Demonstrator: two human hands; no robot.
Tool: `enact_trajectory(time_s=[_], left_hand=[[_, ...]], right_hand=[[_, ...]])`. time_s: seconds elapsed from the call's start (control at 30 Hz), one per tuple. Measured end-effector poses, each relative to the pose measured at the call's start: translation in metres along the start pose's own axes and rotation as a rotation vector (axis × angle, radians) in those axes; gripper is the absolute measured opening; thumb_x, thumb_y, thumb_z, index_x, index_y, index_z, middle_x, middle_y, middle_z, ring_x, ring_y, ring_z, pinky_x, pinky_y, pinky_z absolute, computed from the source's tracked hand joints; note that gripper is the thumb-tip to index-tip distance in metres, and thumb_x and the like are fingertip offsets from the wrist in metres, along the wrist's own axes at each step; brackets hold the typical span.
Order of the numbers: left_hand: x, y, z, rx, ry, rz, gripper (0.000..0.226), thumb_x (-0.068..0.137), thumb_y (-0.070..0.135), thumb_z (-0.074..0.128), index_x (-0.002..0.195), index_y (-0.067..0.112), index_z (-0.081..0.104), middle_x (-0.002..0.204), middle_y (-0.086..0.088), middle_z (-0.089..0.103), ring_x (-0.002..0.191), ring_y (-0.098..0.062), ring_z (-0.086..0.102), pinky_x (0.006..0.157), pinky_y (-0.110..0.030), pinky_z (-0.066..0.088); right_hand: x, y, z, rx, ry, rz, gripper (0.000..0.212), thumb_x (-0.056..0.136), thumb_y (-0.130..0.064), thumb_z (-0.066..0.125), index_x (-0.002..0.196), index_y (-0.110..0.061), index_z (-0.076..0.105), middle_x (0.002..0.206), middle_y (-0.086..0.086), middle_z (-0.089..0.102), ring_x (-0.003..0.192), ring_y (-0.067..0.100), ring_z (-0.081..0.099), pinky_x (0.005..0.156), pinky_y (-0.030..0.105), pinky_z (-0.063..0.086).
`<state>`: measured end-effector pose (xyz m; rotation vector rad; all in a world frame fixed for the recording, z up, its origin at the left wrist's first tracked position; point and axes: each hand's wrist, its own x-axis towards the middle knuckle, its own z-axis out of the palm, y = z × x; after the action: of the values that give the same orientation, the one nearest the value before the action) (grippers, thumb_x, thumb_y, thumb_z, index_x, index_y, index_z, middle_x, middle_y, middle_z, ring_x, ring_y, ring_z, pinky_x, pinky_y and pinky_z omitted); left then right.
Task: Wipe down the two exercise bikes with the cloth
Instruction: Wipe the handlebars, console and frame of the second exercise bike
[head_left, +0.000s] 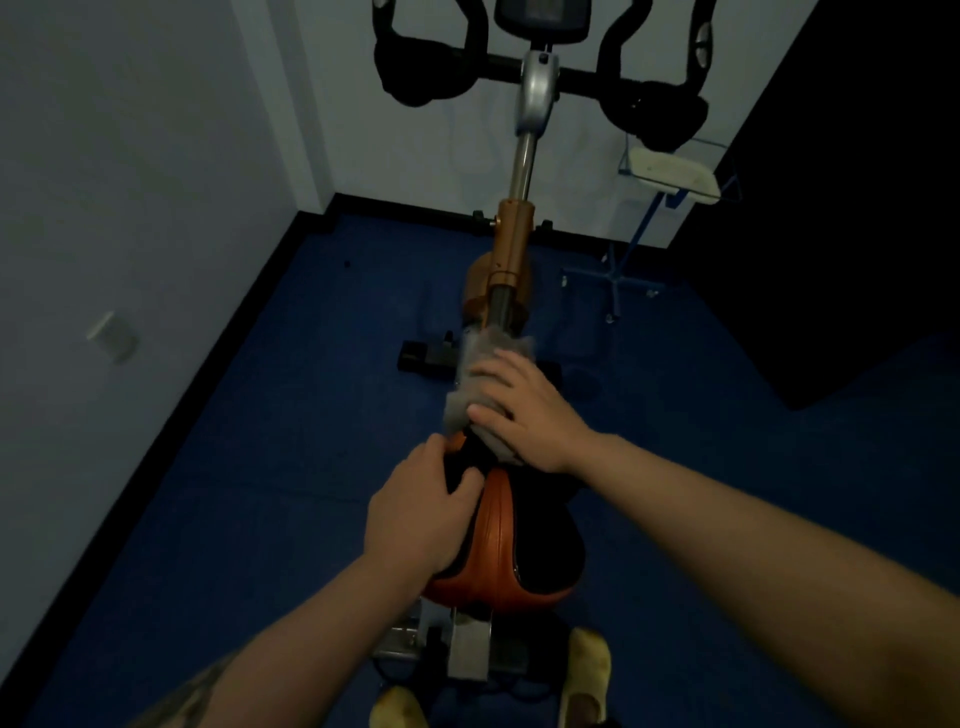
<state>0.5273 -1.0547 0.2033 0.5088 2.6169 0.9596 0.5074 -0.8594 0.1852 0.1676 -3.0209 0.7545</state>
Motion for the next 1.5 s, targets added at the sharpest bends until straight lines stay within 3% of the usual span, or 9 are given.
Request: enact_trajectory(time_s=[0.17, 0.37, 0.53, 0.73, 0.83, 1.03, 1.17, 1.33, 1.5], left_hand=[[-0.003, 0.003, -0.001, -0.039, 0.048, -0.066, 0.022, 0.088, 0.052, 0.044, 0.093, 0.035, 0.056, 0.084, 0.017, 0.059, 0.073, 0.002, 0.054, 0.057, -0.025, 0.037], [-0.012, 0.005, 0.003, -0.077, 0.353, -0.128, 0.023, 0.095, 0.032, 0.047, 0.08, 0.029, 0.064, 0.078, 0.012, 0.061, 0.071, -0.002, 0.055, 0.056, -0.024, 0.036], [-0.03, 0.006, 0.014, -0.238, 0.583, -0.26, 0.021, 0.095, 0.028, 0.046, 0.09, 0.028, 0.066, 0.091, 0.016, 0.062, 0.081, 0.004, 0.054, 0.062, -0.021, 0.037], [-0.058, 0.015, 0.045, -0.465, 0.654, -0.285, 0.03, 0.105, 0.021, 0.034, 0.121, 0.02, 0.06, 0.117, 0.005, 0.059, 0.105, -0.008, 0.054, 0.086, -0.021, 0.039], [-0.059, 0.014, 0.044, -0.478, 0.64, -0.318, 0.04, 0.106, 0.03, 0.028, 0.133, 0.016, 0.054, 0.132, 0.001, 0.055, 0.12, -0.012, 0.05, 0.102, -0.029, 0.037], [-0.064, 0.009, 0.044, -0.564, 0.562, -0.24, 0.06, 0.098, 0.048, 0.02, 0.143, 0.017, 0.044, 0.145, 0.0, 0.047, 0.132, -0.009, 0.042, 0.115, -0.034, 0.031], [-0.064, 0.004, 0.039, -0.591, 0.484, -0.165, 0.058, 0.099, 0.044, 0.02, 0.144, 0.017, 0.044, 0.145, 0.001, 0.047, 0.133, -0.009, 0.042, 0.115, -0.037, 0.031], [-0.064, -0.005, 0.035, -0.588, 0.404, -0.17, 0.063, 0.095, 0.05, 0.019, 0.145, 0.019, 0.04, 0.147, 0.003, 0.043, 0.132, -0.002, 0.039, 0.112, -0.021, 0.027], [-0.066, -0.014, 0.031, -0.649, 0.286, -0.121, 0.059, 0.095, 0.051, 0.021, 0.147, 0.026, 0.035, 0.149, 0.006, 0.04, 0.135, -0.003, 0.038, 0.115, -0.032, 0.031]], right_hand=[[0.023, -0.004, -0.012, 0.095, -0.027, 0.069, 0.04, 0.103, -0.037, 0.038, 0.109, -0.013, 0.069, 0.121, 0.007, 0.057, 0.119, 0.025, 0.045, 0.103, 0.034, 0.031], [-0.013, 0.009, -0.011, -0.01, -0.135, -0.25, 0.046, 0.1, -0.045, 0.039, 0.136, -0.02, 0.053, 0.144, -0.004, 0.045, 0.144, 0.016, 0.018, 0.118, 0.035, -0.003], [0.006, -0.009, -0.014, -0.047, -0.041, -0.124, 0.035, 0.101, -0.039, 0.045, 0.114, -0.016, 0.067, 0.121, 0.003, 0.058, 0.127, 0.024, 0.041, 0.115, 0.044, 0.015], [-0.036, -0.019, -0.001, -0.072, -0.116, -0.354, 0.048, 0.101, -0.047, 0.033, 0.135, -0.019, 0.052, 0.143, -0.001, 0.046, 0.143, 0.019, 0.021, 0.118, 0.039, -0.003], [-0.02, -0.013, -0.014, -0.137, -0.193, -0.329, 0.047, 0.103, -0.045, 0.032, 0.14, -0.022, 0.048, 0.148, -0.003, 0.041, 0.145, 0.016, 0.016, 0.119, 0.039, -0.003], [-0.047, -0.068, 0.016, -0.148, -0.042, -0.095, 0.048, 0.103, -0.043, 0.023, 0.136, -0.021, 0.05, 0.145, 0.003, 0.043, 0.146, 0.022, 0.015, 0.12, 0.046, 0.0], [-0.06, -0.062, 0.011, -0.123, -0.088, -0.115, 0.053, 0.103, -0.047, 0.019, 0.149, -0.025, 0.033, 0.157, -0.003, 0.028, 0.149, 0.016, 0.004, 0.121, 0.04, -0.002], [-0.038, -0.081, 0.015, -0.205, -0.06, 0.075, 0.048, 0.104, -0.041, 0.021, 0.144, -0.023, 0.041, 0.155, 0.002, 0.03, 0.148, 0.019, 0.004, 0.12, 0.04, -0.003], [-0.104, -0.09, 0.018, -0.151, -0.019, 0.039, 0.056, 0.099, -0.054, 0.013, 0.152, -0.036, 0.021, 0.162, -0.006, 0.01, 0.149, 0.015, -0.003, 0.119, 0.034, -0.009]])
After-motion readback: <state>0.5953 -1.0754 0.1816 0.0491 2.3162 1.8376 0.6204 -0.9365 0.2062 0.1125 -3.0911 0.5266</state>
